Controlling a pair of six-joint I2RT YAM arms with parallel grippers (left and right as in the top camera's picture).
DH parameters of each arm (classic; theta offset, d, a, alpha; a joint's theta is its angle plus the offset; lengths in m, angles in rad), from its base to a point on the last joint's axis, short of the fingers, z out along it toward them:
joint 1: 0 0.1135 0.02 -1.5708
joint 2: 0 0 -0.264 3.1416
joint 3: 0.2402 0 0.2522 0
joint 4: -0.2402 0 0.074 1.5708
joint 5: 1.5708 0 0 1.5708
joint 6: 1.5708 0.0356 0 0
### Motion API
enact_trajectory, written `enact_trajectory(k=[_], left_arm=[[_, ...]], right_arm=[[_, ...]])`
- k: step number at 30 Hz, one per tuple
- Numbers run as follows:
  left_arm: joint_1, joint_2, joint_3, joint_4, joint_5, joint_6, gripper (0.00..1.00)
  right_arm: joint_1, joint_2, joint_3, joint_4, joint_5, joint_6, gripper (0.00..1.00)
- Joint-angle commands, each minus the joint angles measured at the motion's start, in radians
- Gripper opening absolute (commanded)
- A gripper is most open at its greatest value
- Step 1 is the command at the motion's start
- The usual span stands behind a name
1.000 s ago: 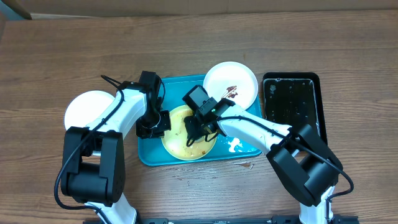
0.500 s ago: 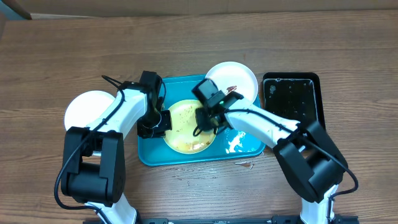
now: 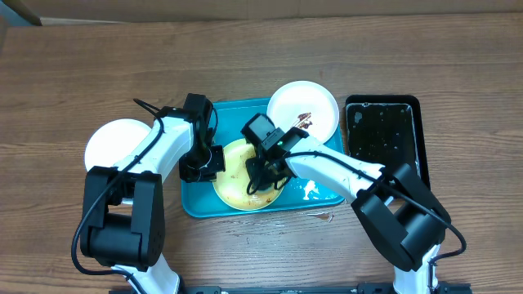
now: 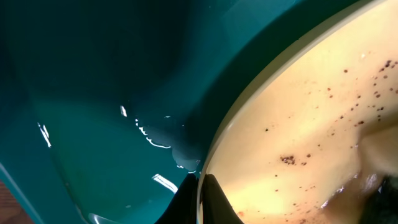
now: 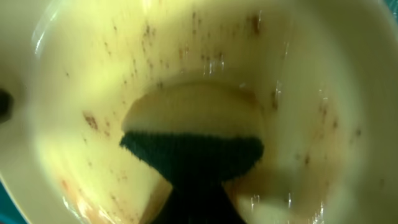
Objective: Clean dirty plates on tray and stack at the side
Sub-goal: 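Scrub the yellow-green plate with the sponge while left gripper holds it, then return the sponge to the black tray with right gripper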
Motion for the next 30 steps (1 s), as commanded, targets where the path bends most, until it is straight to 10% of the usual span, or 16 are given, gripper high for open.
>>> enact_trajectory(k=[1,6,13,30], left_arm=[[0.002,-0.024,-0.004,0.000,-0.009,0.000,0.04],[0.002,-0.024,-0.004,-0.003,-0.009,0.000,0.04],[0.002,-0.024,-0.003,-0.002,-0.011,0.000,0.04],[0.010,-0.237,0.064,-0.025,-0.224,-0.034,0.04]], right_arm=[[-0.005,0.019,-0.024,-0.085,0.174,-0.001,0.04],[-0.064,0.019,-0.024,-0.056,0.262,0.072,0.04],[-0.072,0.019,-0.024,0.158,-0.101,-0.018,0.04],[-0.329,-0.387,-0.020,-0.085,-0.120,-0.011,0.04]])
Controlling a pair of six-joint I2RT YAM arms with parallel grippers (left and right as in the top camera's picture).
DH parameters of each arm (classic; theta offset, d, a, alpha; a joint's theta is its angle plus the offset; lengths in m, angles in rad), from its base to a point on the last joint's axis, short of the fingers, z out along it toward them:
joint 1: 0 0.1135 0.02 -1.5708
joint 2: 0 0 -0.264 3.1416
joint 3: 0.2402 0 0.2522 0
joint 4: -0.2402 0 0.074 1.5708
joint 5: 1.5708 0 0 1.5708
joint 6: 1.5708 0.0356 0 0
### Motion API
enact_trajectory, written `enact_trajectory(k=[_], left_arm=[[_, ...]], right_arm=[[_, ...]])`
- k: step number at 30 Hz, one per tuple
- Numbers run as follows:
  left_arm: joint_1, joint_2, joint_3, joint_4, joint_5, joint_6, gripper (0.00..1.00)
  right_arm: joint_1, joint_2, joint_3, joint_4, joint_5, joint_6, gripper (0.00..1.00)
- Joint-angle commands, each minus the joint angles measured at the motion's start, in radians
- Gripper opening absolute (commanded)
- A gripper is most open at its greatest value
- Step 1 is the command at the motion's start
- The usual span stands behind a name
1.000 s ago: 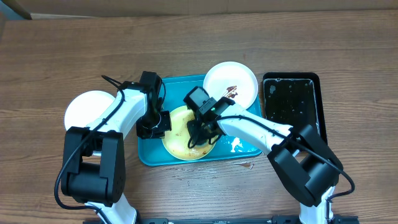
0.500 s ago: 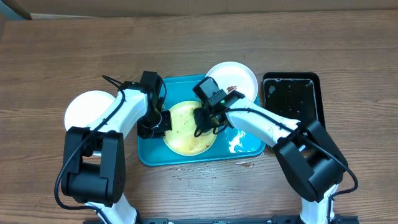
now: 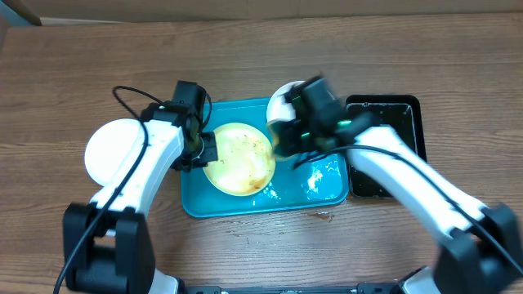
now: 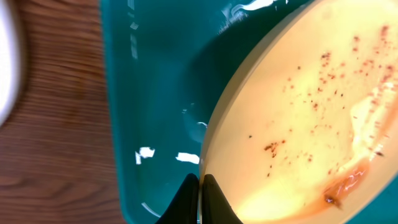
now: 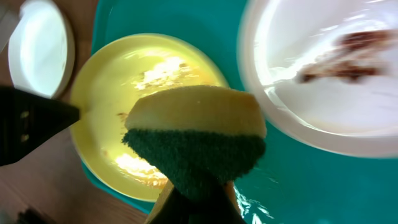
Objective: Clean dirty plates on tray and stack at the side
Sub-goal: 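Return the sponge to the black tray with right gripper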
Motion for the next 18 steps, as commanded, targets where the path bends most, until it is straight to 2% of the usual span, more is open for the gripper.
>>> enact_trajectory(k=[1,7,13,18], left_arm=[[0.005,-0.076,0.021,-0.011,-0.108,-0.017,0.04],[0.003,-0.109,0.021,-0.033,-0.195,-0.016,0.04],[-0.018,-0.109,0.027,-0.045,-0.220,-0.017,0.04],[-0.021,-0.110,0.068,-0.075,-0.256,-0.017,0.04]], right_arm=[[-0.116,-0.031,0.005,-0.099,0.016,0.002,0.04],[-0.282,-0.026,-0.004,-0.258,0.183,0.000,0.04],[-0.379,-0.026,-0.004,-0.293,0.182,-0.040,0.04],[-0.393,-0.026,-0.010,-0.296,0.182,-0.058,0.04]])
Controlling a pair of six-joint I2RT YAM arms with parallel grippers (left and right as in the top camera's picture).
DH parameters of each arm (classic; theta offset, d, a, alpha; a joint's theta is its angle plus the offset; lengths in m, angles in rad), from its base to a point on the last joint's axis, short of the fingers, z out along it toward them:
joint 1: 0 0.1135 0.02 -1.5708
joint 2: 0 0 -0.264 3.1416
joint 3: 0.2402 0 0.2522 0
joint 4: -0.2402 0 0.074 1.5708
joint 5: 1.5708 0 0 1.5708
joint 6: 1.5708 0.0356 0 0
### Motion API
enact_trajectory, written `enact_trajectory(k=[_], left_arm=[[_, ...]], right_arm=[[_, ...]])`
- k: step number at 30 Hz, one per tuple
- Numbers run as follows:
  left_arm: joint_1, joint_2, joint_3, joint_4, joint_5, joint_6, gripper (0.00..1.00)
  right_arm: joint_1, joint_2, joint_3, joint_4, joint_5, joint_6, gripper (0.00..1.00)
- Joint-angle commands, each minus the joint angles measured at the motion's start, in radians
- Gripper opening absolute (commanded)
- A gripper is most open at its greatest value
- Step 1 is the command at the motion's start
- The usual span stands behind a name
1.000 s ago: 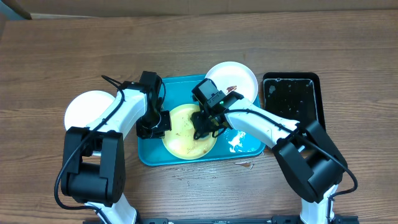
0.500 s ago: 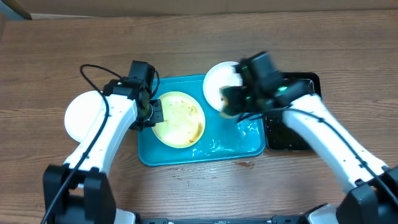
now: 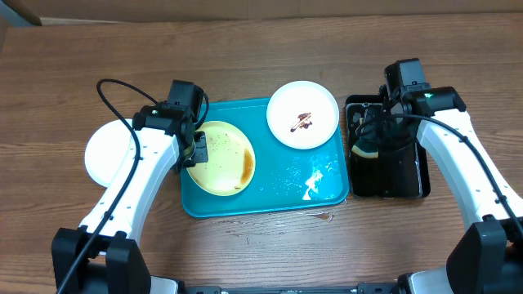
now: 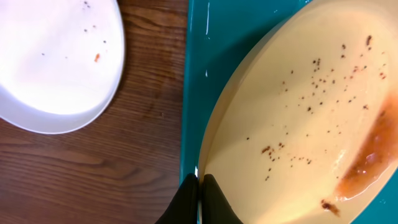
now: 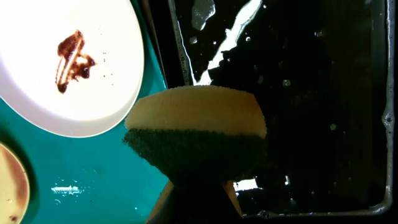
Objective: Clean dirty plates on tray and stack at the side
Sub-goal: 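Return the sponge to the black tray with right gripper, then lift the yellow-green plate with left gripper and carry it left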
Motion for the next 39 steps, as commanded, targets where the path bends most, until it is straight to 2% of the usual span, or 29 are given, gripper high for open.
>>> enact_trajectory(k=[1,11,17,22,30,39], left_arm=[[-0.008,-0.023,0.076,-0.029,-0.075,-0.014,0.04],[-0.008,-0.023,0.143,-0.070,-0.108,-0.014,0.04],[-0.057,-0.023,0.206,-0.111,-0.284,-0.049,0.04],[-0.166,-0.023,0.264,-0.109,-0.439,-0.048,0.04],[-0.368,-0.008,0.262,-0.090,-0.673,-0.049,0.04],[-0.505,-0.006,0.212,-0.039,-0.970,-0.080,0.04]], right_arm=[[-0.001,-0.005,-0.013,0.001,0.010,-0.027,0.04],[-0.001,-0.005,-0.036,0.002,0.010,-0.027,0.04],[-0.001,-0.005,-0.037,0.002,0.010,-0.026,0.04],[-0.001,-0.005,-0.037,0.002,0.010,-0.027,0.04],[-0.001,-0.005,-0.037,0.002,0.010,-0.027,0.04],[-0.001,-0.005,-0.037,-0.001,0.010,-0.026,0.04]])
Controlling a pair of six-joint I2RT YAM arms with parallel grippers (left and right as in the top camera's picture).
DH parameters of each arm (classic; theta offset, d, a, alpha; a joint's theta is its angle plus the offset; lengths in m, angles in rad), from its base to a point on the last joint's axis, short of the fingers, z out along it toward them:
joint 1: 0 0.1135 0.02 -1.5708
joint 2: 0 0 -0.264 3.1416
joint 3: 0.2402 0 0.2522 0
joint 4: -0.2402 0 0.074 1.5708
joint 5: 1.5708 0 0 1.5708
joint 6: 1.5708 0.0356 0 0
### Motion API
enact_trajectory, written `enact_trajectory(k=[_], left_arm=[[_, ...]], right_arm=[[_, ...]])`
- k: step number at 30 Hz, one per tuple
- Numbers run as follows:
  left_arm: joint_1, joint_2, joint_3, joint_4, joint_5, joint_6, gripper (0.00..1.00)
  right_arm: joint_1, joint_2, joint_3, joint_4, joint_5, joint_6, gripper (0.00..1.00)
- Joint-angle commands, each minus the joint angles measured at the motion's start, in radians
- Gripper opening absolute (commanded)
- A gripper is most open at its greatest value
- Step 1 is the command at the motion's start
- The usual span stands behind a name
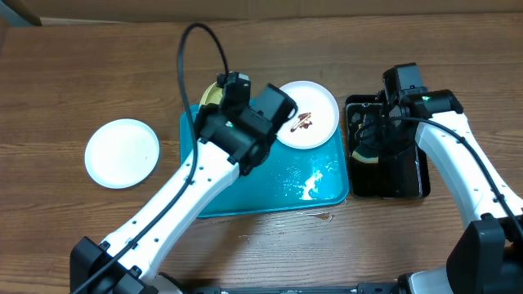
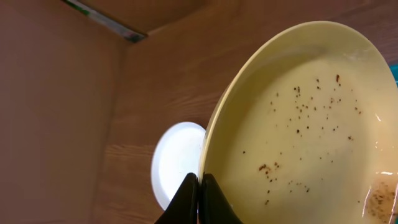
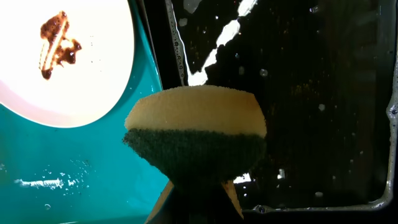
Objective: Clean dirty plates on tray and stack at the side
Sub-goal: 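Lift the yellow-green plate with left gripper and carry it left, then lower the yellow-green plate onto the white plate and release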
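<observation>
My left gripper [image 2: 199, 186] is shut on the rim of the yellow plate [image 2: 298, 124], which is lifted high and tilted on edge; dark specks and a brown smear mark its face. From overhead only a sliver of the yellow plate [image 1: 209, 94] shows behind the raised left arm. A white plate with a brown smear [image 1: 315, 114] rests on the teal tray's [image 1: 310, 184] far right corner. My right gripper [image 3: 198, 186] is shut on a yellow-and-green sponge [image 3: 196, 134] over the black tray [image 1: 400, 175].
A clean white plate [image 1: 122, 153] lies on the wooden table left of the teal tray; it also shows as a white plate [image 2: 177, 165] far below in the left wrist view. Water pools on the teal tray and in the black tray [image 3: 311, 93].
My left gripper has raised the yellow plate from the teal tray's left side to high above the tray's far edge, tilted steeply. The right gripper holds the sponge over the black tray, barely shifted.
At first the right gripper pressed the sponge into the yellow plate while the left held its rim on the tray. Then the sponge was off the plate, then over the black tray. The left gripper kept the plate, at the tray's left side and now high up.
</observation>
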Motion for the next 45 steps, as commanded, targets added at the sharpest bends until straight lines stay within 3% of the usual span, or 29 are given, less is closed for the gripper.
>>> enact_trajectory(k=[1,6,28,35,39,45], left_arm=[[-0.051,-0.005,-0.015,0.004,-0.236,-0.060,0.04],[-0.093,-0.005,-0.015,0.022,-0.331,-0.059,0.04],[-0.095,-0.005,-0.015,0.024,-0.341,-0.059,0.04],[-0.013,-0.006,-0.015,-0.032,-0.168,-0.087,0.04],[0.105,-0.017,-0.015,-0.074,-0.032,-0.116,0.04],[0.363,-0.053,-0.015,-0.076,0.285,-0.103,0.04]], right_arm=[[-0.001,-0.005,-0.005,0.002,0.010,-0.004,0.04],[-0.001,-0.005,-0.005,-0.003,0.010,-0.004,0.04],[-0.001,-0.005,-0.005,-0.005,0.010,-0.004,0.03],[-0.001,-0.005,-0.005,-0.006,0.010,-0.004,0.04],[-0.001,-0.005,-0.005,-0.006,0.010,-0.004,0.04],[-0.001,-0.005,-0.005,-0.006,0.010,-0.004,0.04]])
